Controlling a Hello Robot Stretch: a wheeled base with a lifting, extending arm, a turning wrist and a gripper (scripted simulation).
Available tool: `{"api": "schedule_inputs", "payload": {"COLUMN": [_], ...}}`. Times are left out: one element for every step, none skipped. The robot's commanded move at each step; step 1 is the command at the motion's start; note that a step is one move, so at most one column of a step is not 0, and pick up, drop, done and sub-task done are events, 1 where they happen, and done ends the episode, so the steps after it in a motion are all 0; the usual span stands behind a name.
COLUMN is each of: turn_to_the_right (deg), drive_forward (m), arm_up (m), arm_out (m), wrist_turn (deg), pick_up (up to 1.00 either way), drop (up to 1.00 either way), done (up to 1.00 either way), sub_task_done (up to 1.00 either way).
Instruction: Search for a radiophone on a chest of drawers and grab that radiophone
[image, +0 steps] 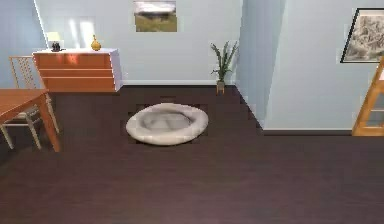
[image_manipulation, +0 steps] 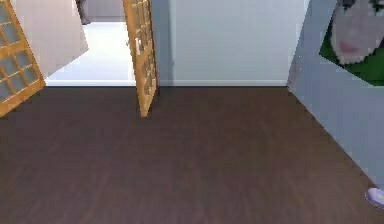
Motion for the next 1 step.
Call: {"api": "schedule_inputs", "payload": {"turn_to_the_right": [-24.0], "drive_forward": [0.00], "arm_up": [0.00], "arm_out": [0.00], "wrist_turn": [0.0], "pick_up": [0.00], "drop": [0.00], "done": [0.00], "sub_task_done": [0.00]}}
